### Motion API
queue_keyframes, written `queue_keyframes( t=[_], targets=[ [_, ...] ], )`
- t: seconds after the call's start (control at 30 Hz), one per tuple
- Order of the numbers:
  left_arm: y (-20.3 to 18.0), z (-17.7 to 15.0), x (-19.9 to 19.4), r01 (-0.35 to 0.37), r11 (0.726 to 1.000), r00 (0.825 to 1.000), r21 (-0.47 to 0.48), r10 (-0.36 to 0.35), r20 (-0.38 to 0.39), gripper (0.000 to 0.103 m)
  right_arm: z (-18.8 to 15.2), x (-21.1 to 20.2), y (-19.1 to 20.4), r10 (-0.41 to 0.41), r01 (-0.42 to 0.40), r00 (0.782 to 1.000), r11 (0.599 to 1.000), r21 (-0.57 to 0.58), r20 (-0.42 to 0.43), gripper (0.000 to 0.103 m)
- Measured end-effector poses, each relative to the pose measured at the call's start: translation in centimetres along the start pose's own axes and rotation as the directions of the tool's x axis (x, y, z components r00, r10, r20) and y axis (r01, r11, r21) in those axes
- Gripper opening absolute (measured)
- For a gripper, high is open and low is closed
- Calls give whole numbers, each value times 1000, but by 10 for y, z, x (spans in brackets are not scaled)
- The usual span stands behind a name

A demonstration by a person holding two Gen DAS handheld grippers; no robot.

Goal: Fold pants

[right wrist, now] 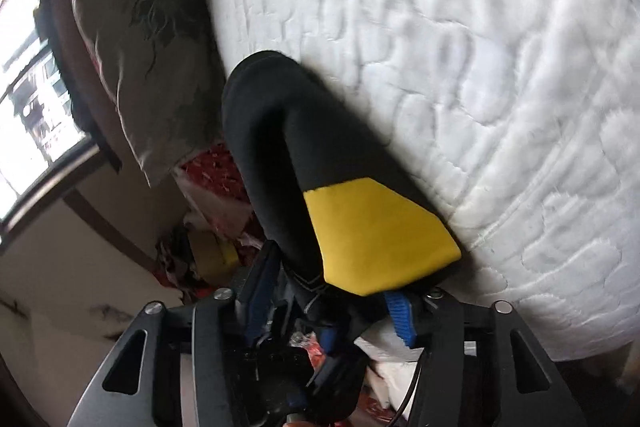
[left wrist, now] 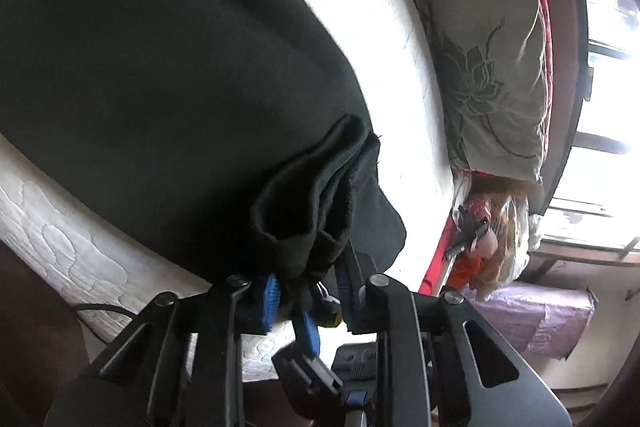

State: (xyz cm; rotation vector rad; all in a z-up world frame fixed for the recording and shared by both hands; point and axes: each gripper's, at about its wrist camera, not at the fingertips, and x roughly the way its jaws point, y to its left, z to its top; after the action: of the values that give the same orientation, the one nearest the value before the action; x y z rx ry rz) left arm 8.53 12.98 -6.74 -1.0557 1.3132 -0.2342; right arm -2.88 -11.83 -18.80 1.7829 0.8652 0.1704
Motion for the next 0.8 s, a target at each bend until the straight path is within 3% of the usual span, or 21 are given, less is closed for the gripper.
queue_keyframes(
  t=[0.23, 0.33, 0.4, 0.47, 0.6, 0.67, 0.8],
  targets=[
    [6, 2, -13, 27, 998, 1000, -49, -27, -1, 16, -1, -8, -12, 7, -7, 1000, 999, 50, 11, 50],
    [2, 0, -16, 27, 998, 1000, -51, -27, 5, 16, 4, -3, -11, -1, 1, 1000, 1000, 26, 14, 39],
    [3, -1, -18, 30, 998, 1000, -46, -30, 6, 16, 7, -3, -7, -9, 10, 1000, 1000, -9, 21, 18],
    [3, -5, -18, 3, 1000, 1000, -14, -3, 13, 16, 9, -11, -3, -7, 8, 1000, 999, -37, 15, 11],
    [11, -15, 10, -94, 995, 996, 19, 94, -9, 16, 14, -48, 4, -13, 20, 998, 992, -124, 59, 10],
    [24, -17, 20, -87, 996, 996, -11, 87, -28, 15, 21, -56, -8, -36, 41, 997, 995, -88, 64, 10],
    [20, -15, 9, -71, 997, 997, 32, 72, -35, 15, 26, -54, -14, -34, 39, 998, 996, -79, 58, 10]
  ],
)
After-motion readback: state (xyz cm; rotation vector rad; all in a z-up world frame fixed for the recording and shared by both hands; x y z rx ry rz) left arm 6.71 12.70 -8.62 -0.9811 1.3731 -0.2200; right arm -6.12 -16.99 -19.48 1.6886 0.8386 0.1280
